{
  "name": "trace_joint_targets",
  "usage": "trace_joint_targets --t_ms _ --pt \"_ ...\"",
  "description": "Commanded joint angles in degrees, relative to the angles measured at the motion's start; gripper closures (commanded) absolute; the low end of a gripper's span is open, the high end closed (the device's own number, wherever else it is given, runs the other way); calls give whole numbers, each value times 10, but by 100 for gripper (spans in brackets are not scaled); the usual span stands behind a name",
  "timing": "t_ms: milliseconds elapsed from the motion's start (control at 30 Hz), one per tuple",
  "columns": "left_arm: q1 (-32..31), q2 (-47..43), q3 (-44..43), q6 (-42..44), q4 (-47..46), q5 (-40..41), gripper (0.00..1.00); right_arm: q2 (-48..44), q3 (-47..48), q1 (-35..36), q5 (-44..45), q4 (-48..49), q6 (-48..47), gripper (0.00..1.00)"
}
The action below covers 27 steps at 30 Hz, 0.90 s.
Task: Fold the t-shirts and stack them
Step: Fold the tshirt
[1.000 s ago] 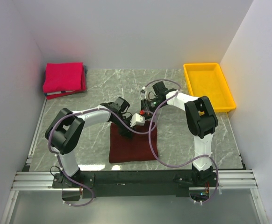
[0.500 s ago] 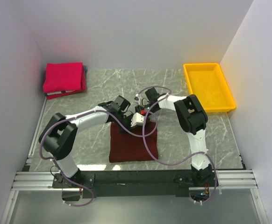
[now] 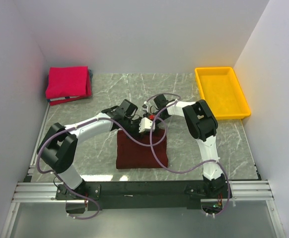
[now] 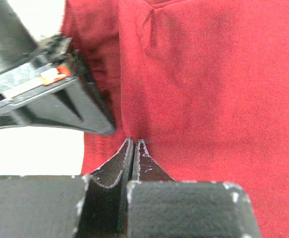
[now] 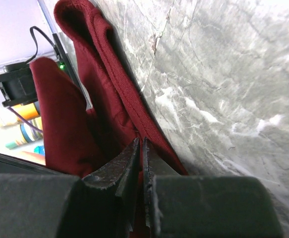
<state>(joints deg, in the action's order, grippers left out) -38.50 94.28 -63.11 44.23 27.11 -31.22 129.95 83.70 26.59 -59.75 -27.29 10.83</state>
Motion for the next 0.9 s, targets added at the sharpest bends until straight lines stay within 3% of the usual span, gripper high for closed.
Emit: trace_joint_targets --t_ms 0,467,667,767,867 --pt "11 -14 -26 17 -47 16 99 10 10 0 9 -16 -18 86" --pt "40 18 -15 35 -131 24 99 0 52 -3 23 -59 -54 86" --pt "40 35 2 23 -148 57 99 -16 98 -6 87 -121 -92 81" --pt "40 33 11 16 -163 78 91 -32 115 -7 134 -145 -103 70" --pt "40 26 11 6 -167 92 77 -51 131 -8 195 -158 -118 63"
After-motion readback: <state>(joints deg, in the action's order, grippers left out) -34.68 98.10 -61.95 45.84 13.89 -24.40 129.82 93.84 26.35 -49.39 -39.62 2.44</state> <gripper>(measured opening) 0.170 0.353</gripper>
